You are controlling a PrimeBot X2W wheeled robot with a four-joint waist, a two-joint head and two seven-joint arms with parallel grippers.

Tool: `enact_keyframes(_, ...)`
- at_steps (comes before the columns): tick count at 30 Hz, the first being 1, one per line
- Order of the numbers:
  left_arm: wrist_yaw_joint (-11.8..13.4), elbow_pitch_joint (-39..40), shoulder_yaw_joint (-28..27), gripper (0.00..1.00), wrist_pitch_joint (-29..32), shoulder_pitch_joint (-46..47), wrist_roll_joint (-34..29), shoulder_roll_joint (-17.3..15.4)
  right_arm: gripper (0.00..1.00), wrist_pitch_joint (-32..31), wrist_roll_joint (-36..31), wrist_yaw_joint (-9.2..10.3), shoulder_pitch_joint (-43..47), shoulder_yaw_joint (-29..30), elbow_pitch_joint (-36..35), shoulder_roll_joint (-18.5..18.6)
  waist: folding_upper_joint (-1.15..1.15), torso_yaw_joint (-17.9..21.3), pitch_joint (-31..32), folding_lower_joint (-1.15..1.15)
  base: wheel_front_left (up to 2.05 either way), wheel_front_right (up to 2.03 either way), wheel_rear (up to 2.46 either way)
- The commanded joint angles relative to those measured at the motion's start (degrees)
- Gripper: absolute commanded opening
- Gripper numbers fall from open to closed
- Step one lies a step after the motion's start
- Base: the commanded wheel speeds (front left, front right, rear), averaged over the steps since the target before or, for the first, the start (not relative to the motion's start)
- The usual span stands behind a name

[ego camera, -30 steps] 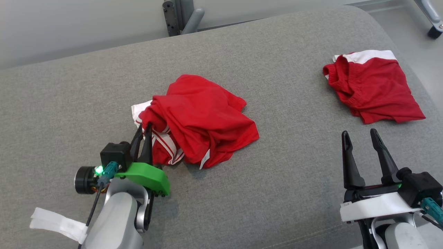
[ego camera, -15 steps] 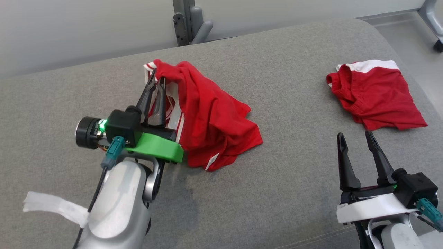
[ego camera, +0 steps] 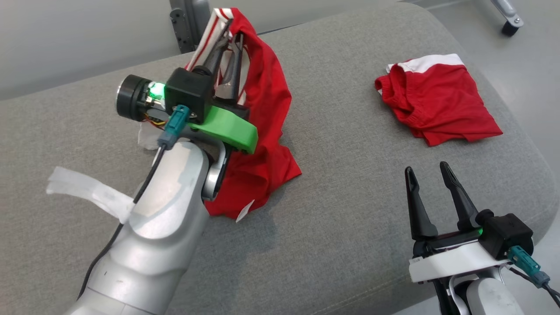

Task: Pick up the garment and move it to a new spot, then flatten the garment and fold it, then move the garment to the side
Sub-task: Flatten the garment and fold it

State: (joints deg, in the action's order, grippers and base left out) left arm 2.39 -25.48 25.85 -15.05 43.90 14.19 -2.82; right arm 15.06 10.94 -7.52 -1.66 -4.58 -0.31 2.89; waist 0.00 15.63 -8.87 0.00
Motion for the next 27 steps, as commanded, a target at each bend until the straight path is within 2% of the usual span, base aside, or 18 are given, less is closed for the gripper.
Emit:
enact_keyframes(1, 0.55, -1.23, 1.72, 0.00, -0.15, 1.12, 1.06, -0.20, 1.00, 0.17, 0.46, 0.06, -1.27, -0.35, 0.08, 0.02, 0.00, 2.83, -2.44, 0.00, 0.00, 0.00, 0.00)
enact_keyframes(9, 1.84, -7.62, 14.95, 0.02, -0.16, -0.20, 8.24, -0.24, 1.00, 0.17, 1.32, 0.06, -2.49, -0.98, 0.32, 0.01, 0.00, 4.99, -5.12, 0.00, 0.00, 0.00, 0.00)
enact_keyframes(10, 2.04, -7.90, 16.11, 0.34, -0.16, -0.26, 9.28, -0.22, 1.00, 0.18, 1.43, 0.06, -2.54, -0.96, 0.35, 0.02, 0.00, 4.95, -5.28, 0.00, 0.00, 0.00, 0.00)
enact_keyframes(11, 2.41, -8.17, 16.88, 0.42, -0.16, -0.32, 10.21, -0.24, 1.00, 0.17, 1.49, 0.06, -2.58, -0.85, 0.34, 0.02, 0.00, 4.84, -5.40, 0.00, 0.00, 0.00, 0.00)
enact_keyframes(12, 2.62, -8.50, 17.61, 1.00, -0.16, -0.24, 10.75, -0.25, 1.00, 0.17, 1.56, 0.06, -2.65, -0.71, 0.34, 0.02, 0.00, 4.65, -5.49, 0.00, 0.00, 0.00, 0.00)
enact_keyframes(14, 3.27, -9.44, 18.18, 1.00, -0.16, 0.74, 11.72, -0.25, 1.00, 0.17, 1.64, 0.06, -3.00, -0.71, 0.34, 0.01, 0.00, 4.12, -5.54, 0.00, 0.00, 0.00, 0.00)
enact_keyframes(16, 4.25, -10.79, 17.60, 0.84, -0.16, 2.18, 11.48, -0.24, 1.00, 0.17, 1.61, 0.06, -3.28, -0.89, 0.46, 0.02, 0.00, 3.56, -5.41, 0.00, 0.00, 0.00, 0.00)
enact_keyframes(17, 4.88, -11.74, 17.06, 0.85, -0.16, 2.64, 10.95, -0.24, 1.00, 0.17, 1.62, 0.06, -3.29, -1.01, 0.50, 0.02, 0.00, 3.27, -5.30, 0.00, 0.00, 0.00, 0.00)
enact_keyframes(18, 5.48, -12.52, 16.49, 1.00, -0.16, 3.00, 10.49, -0.23, 1.00, 0.17, 1.62, 0.06, -3.31, -1.10, 0.52, 0.02, 0.00, 2.96, -5.21, 0.00, 0.00, 0.00, 0.00)
enact_keyframes(22, 5.07, -13.12, 14.53, 1.00, -0.16, 2.84, 9.47, -0.18, 1.00, 0.17, 1.69, 0.06, -3.33, -0.87, 0.53, 0.02, 0.00, 1.50, -4.93, 0.00, 0.00, 0.00, 0.00)
enact_keyframes(27, 4.00, -11.12, 13.53, 1.00, -0.09, -3.19, 9.84, -0.22, 1.00, 0.17, 1.39, 0.06, -2.62, 0.34, 0.25, 0.02, 0.00, -0.51, -4.22, 0.00, 0.00, 0.00, 0.00)
